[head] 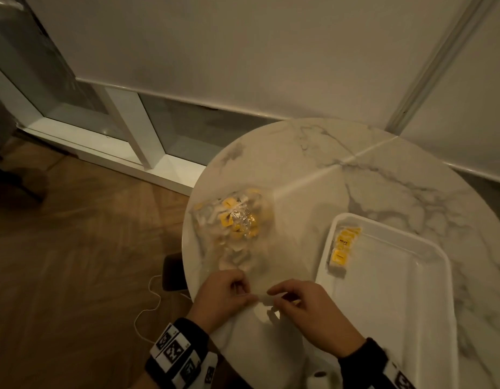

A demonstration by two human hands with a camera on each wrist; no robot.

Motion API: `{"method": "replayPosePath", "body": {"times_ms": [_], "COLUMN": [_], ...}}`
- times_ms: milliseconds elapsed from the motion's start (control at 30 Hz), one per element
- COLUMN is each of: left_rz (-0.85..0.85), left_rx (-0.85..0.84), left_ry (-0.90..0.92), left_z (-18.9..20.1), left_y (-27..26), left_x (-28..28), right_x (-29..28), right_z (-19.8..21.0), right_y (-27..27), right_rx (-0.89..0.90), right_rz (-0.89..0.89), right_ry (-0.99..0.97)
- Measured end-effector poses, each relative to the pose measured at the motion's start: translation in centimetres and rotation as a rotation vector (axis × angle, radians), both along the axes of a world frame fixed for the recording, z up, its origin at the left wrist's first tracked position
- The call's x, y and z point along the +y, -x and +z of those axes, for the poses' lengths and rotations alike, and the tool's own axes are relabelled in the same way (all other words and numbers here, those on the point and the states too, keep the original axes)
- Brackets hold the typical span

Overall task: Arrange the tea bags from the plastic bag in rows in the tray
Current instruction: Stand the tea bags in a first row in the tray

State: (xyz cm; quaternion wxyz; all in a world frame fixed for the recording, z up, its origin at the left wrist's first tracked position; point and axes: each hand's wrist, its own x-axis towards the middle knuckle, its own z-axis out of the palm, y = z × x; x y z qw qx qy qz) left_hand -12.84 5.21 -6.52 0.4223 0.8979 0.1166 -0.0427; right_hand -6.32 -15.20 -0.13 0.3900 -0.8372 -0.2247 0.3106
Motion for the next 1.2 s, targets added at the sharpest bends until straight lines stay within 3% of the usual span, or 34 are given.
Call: {"method": "replayPosePath", "body": {"times_ms": [100, 300, 433, 667, 767, 867, 1033, 1200], "left_rz": [0.017, -0.08, -0.135, -0.139, -0.233, -0.191, -0.156, -0.213], "left_rx": [-0.035, -0.028, -0.001, -0.237, -0.09, 0.065, -0.021, -0.199], "left_ry": [0.076, -0.079, -0.142, -0.176, -0.215, -0.283, -0.282, -0.111], "left_z": [-0.3, -0.9, -1.4, 0.4, 1.4, 0.8, 0.8, 2.3], "left_y": [0.4, 1.5, 2.2, 1.0, -0.8, -2.8, -3.4, -1.8], "left_x": [0.3, 0.9, 0.6, -2.9, -6.1, -8.2, -8.7, -7.0], "right_x": [0.3, 1.2, 1.2, -0.9, -2.2, -3.7, -5.1, -6.5], "right_z": [-0.6, -1.6, -2.3, -0.6, 0.2, -0.4, -1.5, -1.4], "right_y": [0.7, 3.6, 5.3, 5.0, 4.7, 5.1, 6.0, 6.1], "right_rx": [-0.027, -0.033, -0.043, -0.193, -0.187, -0.189, -0.065, 0.069], "right_rz": [0.095, 0.291, 0.292, 0.06, -0.007, -0.097, -0.233, -0.549], "right_ry": [0.091, 0.183, 0.197, 0.054, -0.032, -0.059, -0.132, -0.313]}}
